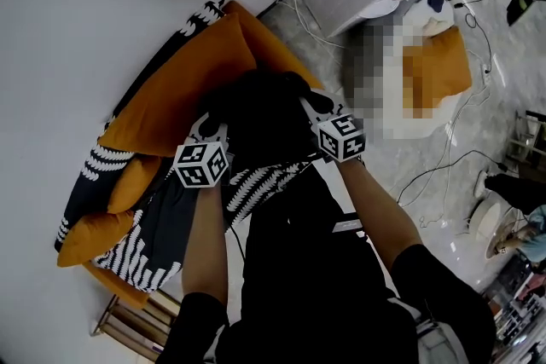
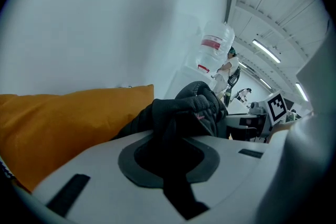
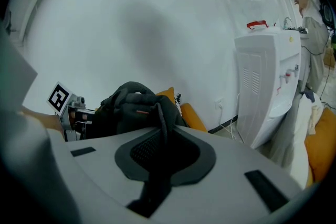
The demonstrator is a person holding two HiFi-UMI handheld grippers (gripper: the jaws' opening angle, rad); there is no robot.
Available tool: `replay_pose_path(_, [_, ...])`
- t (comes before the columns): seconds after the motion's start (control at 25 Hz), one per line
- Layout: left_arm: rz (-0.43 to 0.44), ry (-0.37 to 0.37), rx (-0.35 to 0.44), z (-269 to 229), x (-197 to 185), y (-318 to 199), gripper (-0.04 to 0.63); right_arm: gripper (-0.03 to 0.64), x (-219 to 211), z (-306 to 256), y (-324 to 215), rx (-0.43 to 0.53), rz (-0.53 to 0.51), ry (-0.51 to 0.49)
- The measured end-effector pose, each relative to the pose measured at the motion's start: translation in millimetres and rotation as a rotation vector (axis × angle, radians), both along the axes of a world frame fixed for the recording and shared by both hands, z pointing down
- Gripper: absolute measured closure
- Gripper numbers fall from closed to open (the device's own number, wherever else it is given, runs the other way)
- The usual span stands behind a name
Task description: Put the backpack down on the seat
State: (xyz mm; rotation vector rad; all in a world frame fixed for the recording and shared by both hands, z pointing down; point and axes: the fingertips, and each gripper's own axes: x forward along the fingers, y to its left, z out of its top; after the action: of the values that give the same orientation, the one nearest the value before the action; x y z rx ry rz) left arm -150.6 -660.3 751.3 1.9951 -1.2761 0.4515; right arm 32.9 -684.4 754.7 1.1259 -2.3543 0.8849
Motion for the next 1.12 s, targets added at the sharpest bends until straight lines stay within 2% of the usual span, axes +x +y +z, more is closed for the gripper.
replay_pose_path(0.52, [-0.012,-0.021,-0.074,26,-3,-7,0.520,0.555,-1,35,-12,-0.067,0.001,0.026])
replay_pose_path(0.76, [-0.057,-0.013,-0.083,29,-9,-7,0.462,0.523,2,36,-13,-0.078,-0.005,0.015])
replay_pose_path(0.88, [-0.059,-0.005,-0.087,29,-9,-2,0.449,0.492,6,35,-11,-0.086,-0.004,0.004])
replay_pose_path(1.12, [-0.055,-0.010,-0.064,17,-14,5,0.439,0.488,19,20,-7,-0.058,0.000,0.011])
